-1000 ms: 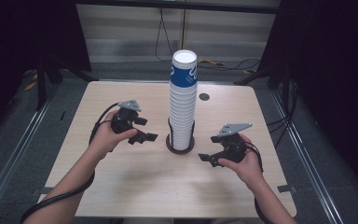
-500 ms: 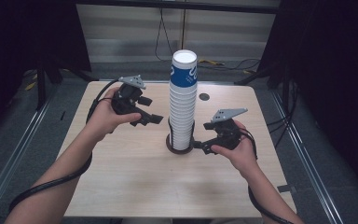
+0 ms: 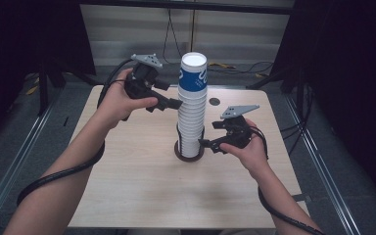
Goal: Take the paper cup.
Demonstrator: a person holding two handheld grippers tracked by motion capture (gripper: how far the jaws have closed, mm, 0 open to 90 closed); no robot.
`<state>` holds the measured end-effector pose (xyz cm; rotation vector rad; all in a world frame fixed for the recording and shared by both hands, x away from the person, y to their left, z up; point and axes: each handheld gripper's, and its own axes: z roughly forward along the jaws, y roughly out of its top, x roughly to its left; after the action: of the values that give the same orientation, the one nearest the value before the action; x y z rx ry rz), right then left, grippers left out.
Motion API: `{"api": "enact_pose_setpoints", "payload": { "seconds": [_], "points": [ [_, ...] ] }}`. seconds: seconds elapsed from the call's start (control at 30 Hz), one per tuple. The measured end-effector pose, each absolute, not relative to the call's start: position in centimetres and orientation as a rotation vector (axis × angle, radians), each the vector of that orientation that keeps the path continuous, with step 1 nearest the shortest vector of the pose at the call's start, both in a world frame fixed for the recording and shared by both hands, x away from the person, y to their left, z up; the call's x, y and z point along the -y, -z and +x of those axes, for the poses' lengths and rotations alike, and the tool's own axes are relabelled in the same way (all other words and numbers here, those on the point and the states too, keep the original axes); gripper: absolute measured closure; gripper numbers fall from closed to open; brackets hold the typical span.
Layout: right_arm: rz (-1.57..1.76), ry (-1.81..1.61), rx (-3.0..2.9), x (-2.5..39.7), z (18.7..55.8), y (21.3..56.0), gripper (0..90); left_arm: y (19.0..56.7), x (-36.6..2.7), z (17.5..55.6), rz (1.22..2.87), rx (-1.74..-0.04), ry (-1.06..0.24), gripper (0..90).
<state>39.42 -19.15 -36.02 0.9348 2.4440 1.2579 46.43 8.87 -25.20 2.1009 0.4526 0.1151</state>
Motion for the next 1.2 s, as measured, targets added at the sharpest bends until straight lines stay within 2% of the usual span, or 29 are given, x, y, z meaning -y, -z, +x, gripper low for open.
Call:
{"api": "enact_pose_setpoints", "payload": {
  "seconds": [0.47, 0.67, 1.2],
  "points": [
    [0.913, -1.256, -2.443, 18.7, 40.3, 35.4, 13.6, 23.4, -5.9, 47.4, 2.078, -0.398, -0.159, 15.7],
    [0.911, -1.265, -2.425, 18.9, 40.5, 34.7, 13.6, 24.1, -4.6, 47.7, 2.085, -0.395, -0.163, 15.8],
    [0.905, -1.379, -2.31, 18.4, 42.0, 31.3, 12.8, 23.8, -4.1, 47.6, 2.107, -0.391, -0.172, 17.1]
  ]
}}
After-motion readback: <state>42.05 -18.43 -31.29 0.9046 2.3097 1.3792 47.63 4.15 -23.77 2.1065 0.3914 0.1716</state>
